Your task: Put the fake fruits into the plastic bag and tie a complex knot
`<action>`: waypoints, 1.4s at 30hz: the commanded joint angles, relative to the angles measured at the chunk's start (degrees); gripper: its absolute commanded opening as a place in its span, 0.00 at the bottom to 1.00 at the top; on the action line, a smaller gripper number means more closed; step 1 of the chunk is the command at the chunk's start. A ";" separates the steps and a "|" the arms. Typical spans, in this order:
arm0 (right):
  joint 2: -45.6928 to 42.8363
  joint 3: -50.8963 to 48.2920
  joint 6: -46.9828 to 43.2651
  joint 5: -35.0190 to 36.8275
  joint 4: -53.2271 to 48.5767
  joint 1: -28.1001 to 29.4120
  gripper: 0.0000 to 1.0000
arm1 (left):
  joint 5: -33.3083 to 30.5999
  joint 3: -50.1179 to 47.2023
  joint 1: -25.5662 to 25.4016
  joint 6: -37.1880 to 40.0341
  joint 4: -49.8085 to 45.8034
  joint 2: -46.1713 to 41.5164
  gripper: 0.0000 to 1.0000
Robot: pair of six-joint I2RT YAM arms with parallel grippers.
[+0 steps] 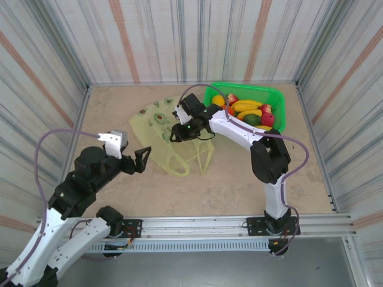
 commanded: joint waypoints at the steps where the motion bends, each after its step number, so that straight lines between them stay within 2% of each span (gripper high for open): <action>1: -2.93 -1.15 2.98 -1.54 0.60 -0.35 0.54 | 10.22 2.47 -0.42 -2.34 -2.95 3.57 0.99; 7: -18.27 -13.36 6.20 8.31 6.30 -3.90 0.50 | 20.87 2.67 -0.40 -7.73 -7.79 7.06 0.98; 10: -24.69 -18.33 8.42 11.54 6.37 -5.83 0.48 | 20.23 1.48 -0.43 -10.54 -10.97 9.69 0.96; 14: -32.54 -25.00 8.23 14.93 7.21 -6.04 0.48 | 23.39 0.32 -0.76 -11.06 -10.68 14.74 0.89; 23: -45.08 -33.23 3.96 18.19 1.51 -5.90 0.49 | 18.93 2.30 -4.31 -7.21 -9.91 28.05 0.73; 32: -54.91 -42.01 1.47 16.76 1.43 -7.41 0.50 | 5.28 5.22 -8.28 -3.15 -8.34 35.39 0.59; 38: -57.38 -44.69 0.71 15.32 1.33 -9.03 0.50 | 0.76 9.20 -10.74 -2.08 -11.09 35.63 0.57; 42: -57.36 -45.09 0.75 14.03 2.25 -9.93 0.50 | 0.67 9.94 -11.15 -1.63 -11.93 37.73 0.56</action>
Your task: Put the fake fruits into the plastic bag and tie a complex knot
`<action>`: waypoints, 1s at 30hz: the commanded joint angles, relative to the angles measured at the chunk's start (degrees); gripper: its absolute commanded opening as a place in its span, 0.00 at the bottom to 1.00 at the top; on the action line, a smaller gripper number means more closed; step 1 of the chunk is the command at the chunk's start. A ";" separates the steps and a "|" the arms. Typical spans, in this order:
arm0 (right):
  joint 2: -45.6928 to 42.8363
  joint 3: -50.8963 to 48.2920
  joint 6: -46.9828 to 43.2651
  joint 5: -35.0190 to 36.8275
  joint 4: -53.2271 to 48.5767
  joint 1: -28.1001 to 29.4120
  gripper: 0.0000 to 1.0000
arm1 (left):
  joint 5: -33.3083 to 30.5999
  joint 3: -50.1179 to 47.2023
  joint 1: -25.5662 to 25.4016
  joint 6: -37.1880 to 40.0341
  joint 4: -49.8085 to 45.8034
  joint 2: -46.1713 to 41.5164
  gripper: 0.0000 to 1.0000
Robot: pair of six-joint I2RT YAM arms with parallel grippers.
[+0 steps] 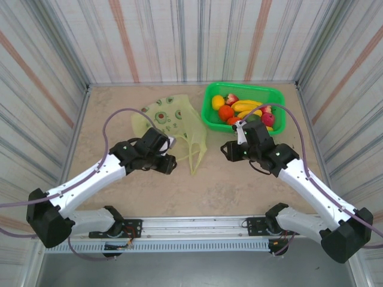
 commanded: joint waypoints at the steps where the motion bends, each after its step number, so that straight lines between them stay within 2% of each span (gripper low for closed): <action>1: -0.75 -0.49 -1.26 -1.83 -0.10 -0.63 0.50 | -1.89 1.42 -0.35 1.26 -2.49 2.24 0.55; 11: -1.34 -1.53 -1.26 -1.30 -0.01 -0.92 0.50 | -0.14 -0.38 -0.56 -1.22 0.22 3.86 0.51; 24: -0.85 -1.80 -1.09 -0.75 0.25 -0.94 0.50 | -0.25 -3.81 -0.59 -4.36 2.76 3.42 0.39; 27: -0.38 -1.58 -1.07 -1.09 0.33 -0.89 0.50 | -1.45 -4.06 -0.44 -4.09 3.73 3.44 0.34; 30: 0.00 -1.24 -0.91 -1.62 0.26 -0.81 0.48 | -2.08 -4.01 0.11 -3.87 4.46 3.89 0.22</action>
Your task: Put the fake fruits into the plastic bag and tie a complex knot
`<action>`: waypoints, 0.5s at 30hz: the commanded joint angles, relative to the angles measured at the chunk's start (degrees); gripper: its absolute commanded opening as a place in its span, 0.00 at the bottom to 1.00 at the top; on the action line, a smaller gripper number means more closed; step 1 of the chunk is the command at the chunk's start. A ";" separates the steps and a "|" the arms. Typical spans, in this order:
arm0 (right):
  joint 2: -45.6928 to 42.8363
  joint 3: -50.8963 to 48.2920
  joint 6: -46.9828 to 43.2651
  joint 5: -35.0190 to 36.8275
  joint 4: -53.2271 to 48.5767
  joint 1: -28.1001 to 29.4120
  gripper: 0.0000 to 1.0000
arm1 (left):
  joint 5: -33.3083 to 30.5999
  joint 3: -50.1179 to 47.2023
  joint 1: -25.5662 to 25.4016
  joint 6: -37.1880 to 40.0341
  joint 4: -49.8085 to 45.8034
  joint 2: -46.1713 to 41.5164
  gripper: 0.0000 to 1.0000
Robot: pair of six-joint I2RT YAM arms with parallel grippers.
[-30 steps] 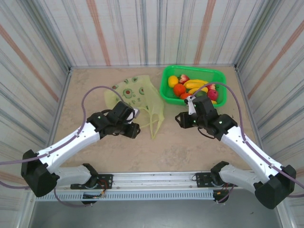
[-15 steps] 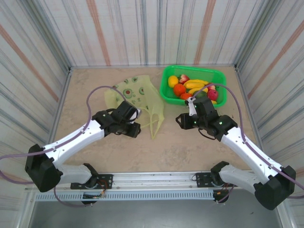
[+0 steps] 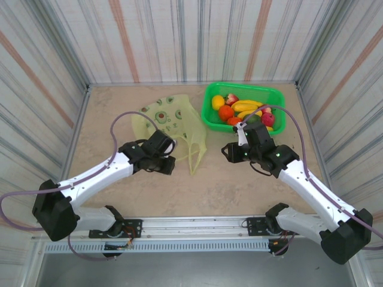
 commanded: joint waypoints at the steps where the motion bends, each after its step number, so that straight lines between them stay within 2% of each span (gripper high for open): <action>1: 0.45 0.17 -0.80 -0.80 0.03 -0.44 0.48 | -1.62 -0.85 0.66 -0.43 1.09 -0.35 0.16; 4: 0.76 1.21 -0.51 -1.78 -0.21 -0.33 0.48 | -2.06 -0.77 1.61 -0.51 0.63 -1.19 0.01; 5: 0.87 1.52 -0.45 -2.67 -0.02 -0.28 0.48 | -2.47 -0.70 1.79 -0.51 0.21 -1.85 0.00; 7: 2.06 2.54 -0.53 -4.36 0.61 0.63 0.49 | -3.76 -0.69 1.99 -0.42 -0.79 -4.46 0.00; 10: 5.80 5.19 -1.44 -3.19 0.80 4.36 0.54 | -5.22 -0.18 2.28 -0.02 -2.36 -9.09 0.00; 15: 17.20 11.93 -1.73 -1.71 2.74 10.80 0.55 | -5.62 0.53 4.48 0.81 -5.08 -15.85 0.00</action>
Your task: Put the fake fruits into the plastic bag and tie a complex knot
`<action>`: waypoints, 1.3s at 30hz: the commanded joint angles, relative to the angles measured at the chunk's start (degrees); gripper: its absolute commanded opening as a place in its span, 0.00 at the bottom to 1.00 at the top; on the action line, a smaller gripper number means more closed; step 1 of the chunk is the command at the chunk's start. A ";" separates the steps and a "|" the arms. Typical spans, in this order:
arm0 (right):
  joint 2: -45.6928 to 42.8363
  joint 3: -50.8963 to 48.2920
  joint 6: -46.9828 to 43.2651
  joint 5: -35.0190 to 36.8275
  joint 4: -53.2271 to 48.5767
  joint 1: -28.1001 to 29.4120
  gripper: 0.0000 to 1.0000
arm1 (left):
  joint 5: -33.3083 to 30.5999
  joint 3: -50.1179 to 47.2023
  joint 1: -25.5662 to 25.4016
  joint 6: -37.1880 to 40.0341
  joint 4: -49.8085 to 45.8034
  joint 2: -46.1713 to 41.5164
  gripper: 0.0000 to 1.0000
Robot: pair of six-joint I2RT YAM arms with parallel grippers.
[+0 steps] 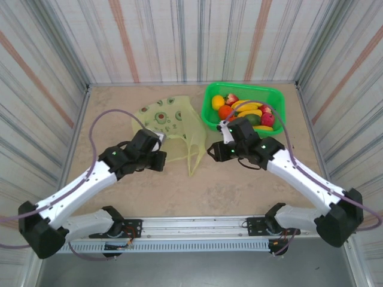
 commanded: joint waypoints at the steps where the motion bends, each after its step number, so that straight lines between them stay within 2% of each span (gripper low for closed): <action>1: 7.94 5.21 -1.21 1.40 1.86 3.50 0.54 | -1.43 0.62 1.85 0.96 -3.71 -3.60 0.00; 6: 22.47 14.33 3.06 7.50 0.55 6.52 0.48 | -0.79 -0.81 3.28 0.98 -4.36 -7.02 0.00; 11: 32.03 20.37 6.31 7.48 0.17 9.61 0.48 | -0.35 -1.80 4.26 0.88 -4.49 -9.45 0.00; 18: 35.90 23.21 7.87 13.22 -2.47 12.44 0.52 | -0.53 -2.31 4.80 1.35 -4.50 -12.05 0.00; 22: 39.80 26.23 8.51 17.49 -7.62 12.99 0.54 | -1.49 -2.64 4.98 1.85 -4.22 -13.06 0.00; 29: 46.08 28.54 9.64 16.74 -8.74 12.01 0.57 | -1.45 -3.08 6.44 2.45 -3.26 -15.31 0.00; 31: 47.30 29.22 9.79 17.49 -9.50 11.23 0.48 | -1.86 -2.97 6.66 2.45 -3.39 -16.17 0.00; 34: 45.81 27.63 10.14 16.21 -7.39 9.47 0.18 | -2.88 -2.61 7.23 3.02 -3.82 -18.17 0.00; 36: 42.81 25.82 10.21 14.15 -4.91 8.46 0.04 | -3.90 -1.94 7.72 3.63 -4.35 -19.40 0.00; 37: 40.75 24.80 10.13 13.38 -3.52 7.98 0.00 | -4.47 -1.41 8.12 4.09 -4.63 -20.04 0.00; 39: 36.14 22.37 10.05 10.33 -0.41 7.08 0.00 | -5.56 -0.28 8.96 5.25 -5.15 -20.94 0.00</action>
